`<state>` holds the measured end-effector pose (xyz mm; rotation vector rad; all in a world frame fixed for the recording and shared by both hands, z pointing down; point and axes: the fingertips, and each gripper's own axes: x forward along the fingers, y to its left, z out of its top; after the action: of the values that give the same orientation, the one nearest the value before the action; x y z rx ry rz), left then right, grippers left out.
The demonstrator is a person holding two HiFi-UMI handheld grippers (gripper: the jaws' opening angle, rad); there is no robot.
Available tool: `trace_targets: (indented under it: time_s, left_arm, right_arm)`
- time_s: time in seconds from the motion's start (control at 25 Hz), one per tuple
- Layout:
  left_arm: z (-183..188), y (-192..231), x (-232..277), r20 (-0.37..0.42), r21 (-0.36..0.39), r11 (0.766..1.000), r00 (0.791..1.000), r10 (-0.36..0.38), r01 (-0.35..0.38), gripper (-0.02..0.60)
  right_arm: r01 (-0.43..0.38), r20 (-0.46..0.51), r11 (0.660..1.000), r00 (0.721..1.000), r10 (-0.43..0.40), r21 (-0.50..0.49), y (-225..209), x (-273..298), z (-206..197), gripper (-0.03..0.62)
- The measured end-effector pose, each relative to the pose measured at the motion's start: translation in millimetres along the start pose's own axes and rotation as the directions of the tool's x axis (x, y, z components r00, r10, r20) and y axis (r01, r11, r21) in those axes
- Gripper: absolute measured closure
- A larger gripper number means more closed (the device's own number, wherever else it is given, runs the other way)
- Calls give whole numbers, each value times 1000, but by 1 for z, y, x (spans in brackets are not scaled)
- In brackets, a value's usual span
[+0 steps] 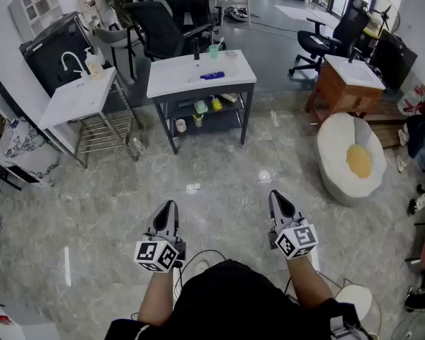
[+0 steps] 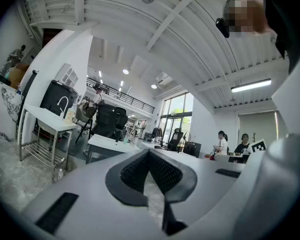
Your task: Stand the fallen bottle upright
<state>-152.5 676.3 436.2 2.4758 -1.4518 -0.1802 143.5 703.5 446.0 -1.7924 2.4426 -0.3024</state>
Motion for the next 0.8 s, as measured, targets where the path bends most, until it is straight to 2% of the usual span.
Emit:
trace_targets:
  time_s: [0.56,0.8]
  left_arm:
    - [5,13,6,0,6,1000,1000,-8,8,565]
    - [5,25,12,-22,1,1000,1000,-2,2,563]
  right_arm:
    - [4,7,1000,1000,-4,-4,8,5,1,566]
    - [4,43,1000,999,-4,-2,15,15,6,563]
